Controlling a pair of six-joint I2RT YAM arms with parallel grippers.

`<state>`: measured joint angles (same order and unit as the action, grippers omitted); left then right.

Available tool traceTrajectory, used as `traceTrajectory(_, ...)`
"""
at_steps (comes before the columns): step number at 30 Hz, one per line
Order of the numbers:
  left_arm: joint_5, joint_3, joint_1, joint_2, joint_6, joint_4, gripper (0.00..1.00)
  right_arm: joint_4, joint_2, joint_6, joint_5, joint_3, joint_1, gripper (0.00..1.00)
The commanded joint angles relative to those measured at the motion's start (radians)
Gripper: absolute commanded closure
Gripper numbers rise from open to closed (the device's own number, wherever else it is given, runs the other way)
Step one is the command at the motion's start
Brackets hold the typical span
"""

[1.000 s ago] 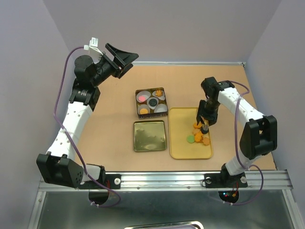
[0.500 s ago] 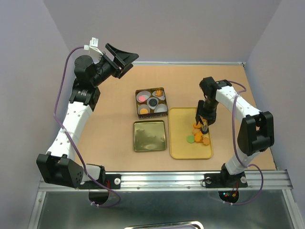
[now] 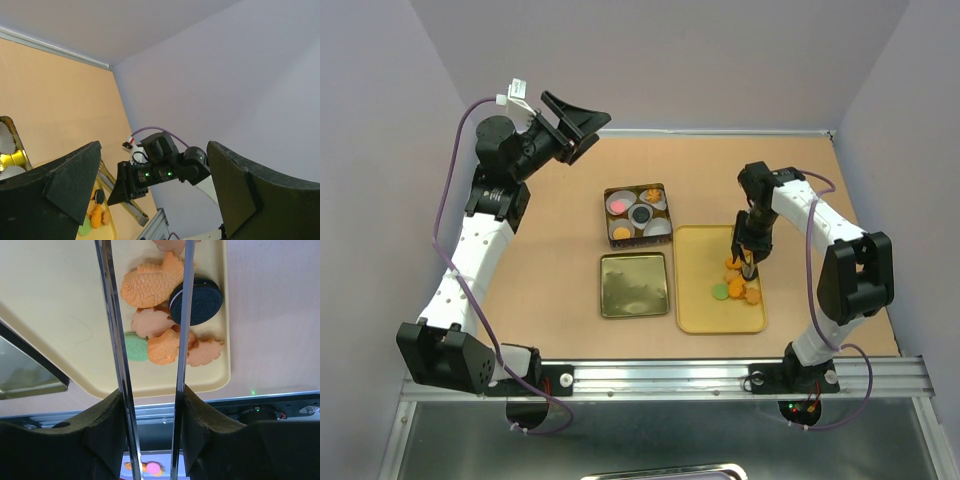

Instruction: Pack the cookies

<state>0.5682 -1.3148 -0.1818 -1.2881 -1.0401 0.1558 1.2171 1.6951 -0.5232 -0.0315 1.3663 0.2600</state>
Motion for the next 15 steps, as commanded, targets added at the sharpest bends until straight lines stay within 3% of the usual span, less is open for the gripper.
traceTrajectory(1, 0.025, 0.015, 0.004, 0.009, 0.017, 0.039, 0.01, -0.024, -0.009, 0.000, -0.002, 0.060, -0.010, 0.62)
traceTrajectory(15, 0.033, 0.014, 0.005, 0.016, 0.017, 0.028, 0.01, 0.071, 0.012, -0.008, -0.045, 0.301, -0.010, 0.63)
